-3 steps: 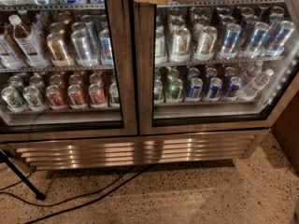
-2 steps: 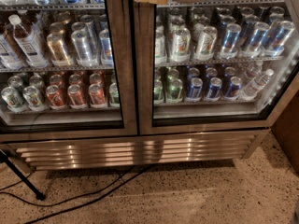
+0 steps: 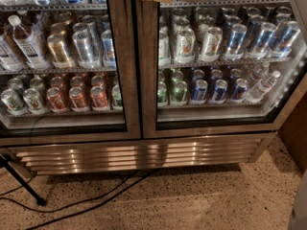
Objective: Open right fridge door
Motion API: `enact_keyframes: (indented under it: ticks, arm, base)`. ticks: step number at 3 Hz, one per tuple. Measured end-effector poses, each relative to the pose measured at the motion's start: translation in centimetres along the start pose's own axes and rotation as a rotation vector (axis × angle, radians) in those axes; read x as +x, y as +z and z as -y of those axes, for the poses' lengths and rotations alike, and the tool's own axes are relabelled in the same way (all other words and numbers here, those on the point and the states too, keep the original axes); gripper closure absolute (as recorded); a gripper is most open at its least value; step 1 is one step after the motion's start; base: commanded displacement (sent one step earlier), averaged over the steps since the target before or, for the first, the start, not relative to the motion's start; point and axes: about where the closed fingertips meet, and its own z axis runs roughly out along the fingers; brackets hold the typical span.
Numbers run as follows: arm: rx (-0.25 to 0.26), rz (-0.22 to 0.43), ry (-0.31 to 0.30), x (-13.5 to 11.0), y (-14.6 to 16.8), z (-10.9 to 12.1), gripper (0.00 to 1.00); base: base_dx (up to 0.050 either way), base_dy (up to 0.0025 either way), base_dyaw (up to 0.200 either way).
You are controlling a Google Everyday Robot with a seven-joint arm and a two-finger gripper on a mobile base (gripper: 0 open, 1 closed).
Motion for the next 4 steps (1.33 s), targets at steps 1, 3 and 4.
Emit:
enact_keyframes:
  ticks: [1,3,4]
  arm:
    - [0.000,0.000,0.000,0.1,-0.2,0.4,1.00]
    - [0.000,0.000,0.000,0.2,-0.5,1.5,1.00]
    - [0.000,0.000,0.000,0.4,-0.7,3.2,1.00]
  base:
    - [0.000,0.00000,0.000]
    - [0.000,0.00000,0.000]
    - [0.036,0.00248,0.136]
